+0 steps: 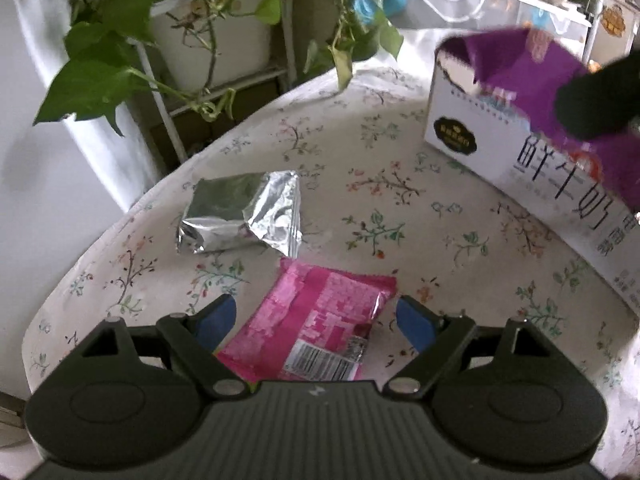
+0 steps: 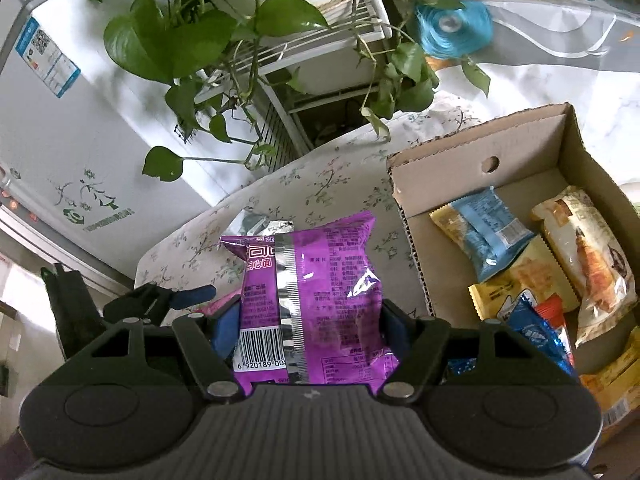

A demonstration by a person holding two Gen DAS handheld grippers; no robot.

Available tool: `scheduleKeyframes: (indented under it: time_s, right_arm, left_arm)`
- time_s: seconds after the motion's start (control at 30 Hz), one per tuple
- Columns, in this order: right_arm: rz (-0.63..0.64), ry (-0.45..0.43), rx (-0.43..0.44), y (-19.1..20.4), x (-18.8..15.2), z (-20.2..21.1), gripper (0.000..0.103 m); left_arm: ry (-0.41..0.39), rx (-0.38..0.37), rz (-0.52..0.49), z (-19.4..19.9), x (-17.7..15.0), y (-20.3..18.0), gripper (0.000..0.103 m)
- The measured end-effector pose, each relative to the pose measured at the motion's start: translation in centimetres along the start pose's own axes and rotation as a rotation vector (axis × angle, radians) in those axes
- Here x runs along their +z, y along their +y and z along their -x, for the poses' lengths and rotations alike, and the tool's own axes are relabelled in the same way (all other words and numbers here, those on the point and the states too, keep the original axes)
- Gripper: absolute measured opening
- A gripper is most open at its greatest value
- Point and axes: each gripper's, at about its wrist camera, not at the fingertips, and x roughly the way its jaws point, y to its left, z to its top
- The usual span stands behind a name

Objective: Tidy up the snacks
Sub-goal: 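Close the left tool on the pink packet while the right tool grasps the purple packet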

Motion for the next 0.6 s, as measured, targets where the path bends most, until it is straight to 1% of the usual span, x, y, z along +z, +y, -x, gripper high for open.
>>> scheduleKeyframes:
  time_s: [0.07, 0.13, 0.2, 0.27, 0.3, 0.47, 0.6]
  right_arm:
    - [0.000, -0.003, 0.001, -0.1, 0.0, 0.1, 0.077]
    - [0.001, -0.003, 0.000, -0.1, 0.0, 0.2, 0.077]
    - [0.000, -0.002, -0.002, -0.1, 0.0, 0.1, 0.077]
    - [-0.005, -0.001, -0.005, -0.1, 0.1, 0.0, 0.077]
    - [-0.009, 0.000, -0.007, -0.2, 0.1, -0.1, 0.077]
    - [-0.014, 0.000, -0.008, -0.3, 0.2, -0.1, 0.077]
    - [-0.016, 0.000, -0.004, -0.4, 0.3, -0.1, 0.077]
  left_arm:
    - [-0.003, 0.012, 0.004, -0.2, -0.1, 0.0, 0.088]
    - [-0.002, -0.002, 0.036, -0.4, -0.1, 0.2, 0.081]
    - [-0.006, -0.018, 0.059, -0.5, 0.1, 0.3, 0.065]
    - [-0.014, -0.020, 0.076, -0.4, 0.1, 0.1, 0.055]
    - [-0.017, -0.019, 0.087, -0.3, 0.1, 0.1, 0.052]
    - [-0.064, -0.009, 0.166, 0.9, 0.1, 0.1, 0.050]
    - [-0.102, 0.019, 0.286, 2.6, 0.4, 1.0, 0.050]
